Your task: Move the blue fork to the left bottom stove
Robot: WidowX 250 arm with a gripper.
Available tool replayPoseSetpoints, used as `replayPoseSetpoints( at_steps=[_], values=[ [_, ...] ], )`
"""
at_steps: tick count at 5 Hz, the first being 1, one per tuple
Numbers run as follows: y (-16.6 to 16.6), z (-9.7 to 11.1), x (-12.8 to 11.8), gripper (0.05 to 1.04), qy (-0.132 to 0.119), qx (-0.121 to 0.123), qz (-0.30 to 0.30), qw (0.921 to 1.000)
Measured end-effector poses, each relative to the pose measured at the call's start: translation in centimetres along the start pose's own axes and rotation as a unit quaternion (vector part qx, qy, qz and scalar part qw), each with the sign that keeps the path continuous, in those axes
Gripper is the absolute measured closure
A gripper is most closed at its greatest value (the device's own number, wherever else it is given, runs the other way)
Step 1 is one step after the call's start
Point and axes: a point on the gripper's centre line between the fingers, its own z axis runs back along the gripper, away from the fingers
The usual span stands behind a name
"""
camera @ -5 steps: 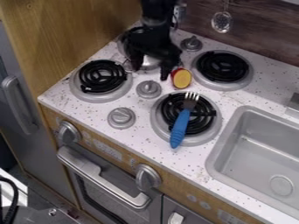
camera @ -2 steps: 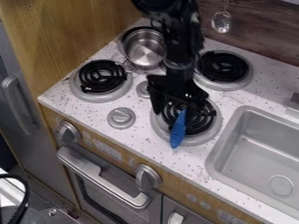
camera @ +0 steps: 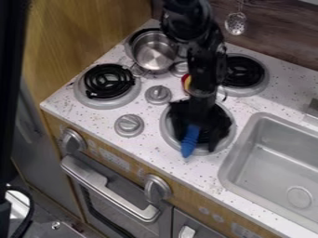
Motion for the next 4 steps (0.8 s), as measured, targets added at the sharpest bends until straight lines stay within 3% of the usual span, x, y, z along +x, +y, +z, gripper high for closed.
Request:
replayPoseSetpoints(
  at_steps=[1,3,4],
  values=[
    [0.04,-0.43,0.35,0.111,0.01,0.007,-0.004,0.9999],
    [0.2,-0.28,0.5,0.593,0.003,0.034,-0.023,0.9992],
    [0.35,0.21,0.53,0.684,-0.003,0.043,-0.037,0.9984]
  ],
)
